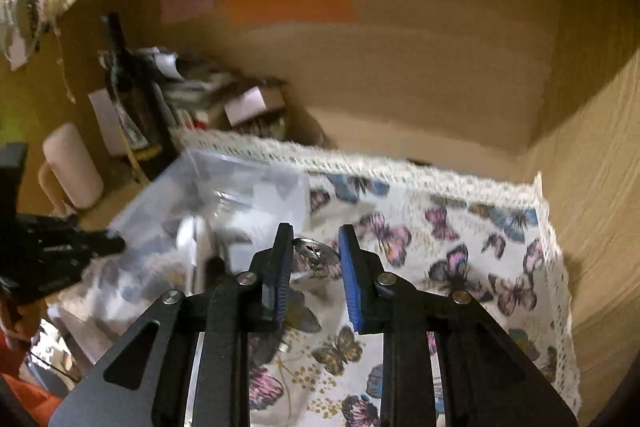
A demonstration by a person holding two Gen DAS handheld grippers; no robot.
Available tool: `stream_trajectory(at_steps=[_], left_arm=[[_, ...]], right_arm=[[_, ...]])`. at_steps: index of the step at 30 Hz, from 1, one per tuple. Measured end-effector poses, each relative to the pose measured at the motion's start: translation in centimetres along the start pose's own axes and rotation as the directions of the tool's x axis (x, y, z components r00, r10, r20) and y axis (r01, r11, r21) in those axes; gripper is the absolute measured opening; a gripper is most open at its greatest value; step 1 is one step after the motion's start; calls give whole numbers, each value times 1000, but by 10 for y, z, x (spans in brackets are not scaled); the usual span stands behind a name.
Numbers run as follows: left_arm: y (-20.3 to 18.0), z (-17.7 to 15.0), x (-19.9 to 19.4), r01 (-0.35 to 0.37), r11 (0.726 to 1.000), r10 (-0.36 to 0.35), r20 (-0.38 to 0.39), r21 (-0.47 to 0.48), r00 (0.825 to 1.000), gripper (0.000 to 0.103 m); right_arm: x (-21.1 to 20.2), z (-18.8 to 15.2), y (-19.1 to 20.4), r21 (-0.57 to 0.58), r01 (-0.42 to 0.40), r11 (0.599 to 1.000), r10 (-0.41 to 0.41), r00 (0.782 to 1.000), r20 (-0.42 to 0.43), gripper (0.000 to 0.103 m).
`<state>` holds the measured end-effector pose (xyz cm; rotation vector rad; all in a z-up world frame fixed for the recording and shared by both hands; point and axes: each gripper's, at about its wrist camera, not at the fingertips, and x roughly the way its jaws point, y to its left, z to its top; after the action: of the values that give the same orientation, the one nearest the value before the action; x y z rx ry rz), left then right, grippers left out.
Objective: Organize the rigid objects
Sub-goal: 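Lift the keys and drop them into the clear box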
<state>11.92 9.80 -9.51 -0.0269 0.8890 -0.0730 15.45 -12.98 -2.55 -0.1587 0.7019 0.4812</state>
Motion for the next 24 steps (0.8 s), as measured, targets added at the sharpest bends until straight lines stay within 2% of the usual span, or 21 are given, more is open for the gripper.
stream_trajectory(at_steps=[5,14,18,24], left_arm=[[0,-1,0,4,1000,-4,5,1,1000,11],[0,-1,0,7,1000,-7,6,4,1000,11],[0,-1,0,9,1000,-9,7,3,1000,11],[0,-1,0,14,1000,-14,9,1,1000,11]], right_arm=[[-5,15,14,-25,-41,999,42,998,53,21],[0,26,45,-66,-119,991,123,990,73,21],[12,25,57,-91,-149,985,154,987,47,21],[40,19,70,-117,-195,974,192,981,-40,21]])
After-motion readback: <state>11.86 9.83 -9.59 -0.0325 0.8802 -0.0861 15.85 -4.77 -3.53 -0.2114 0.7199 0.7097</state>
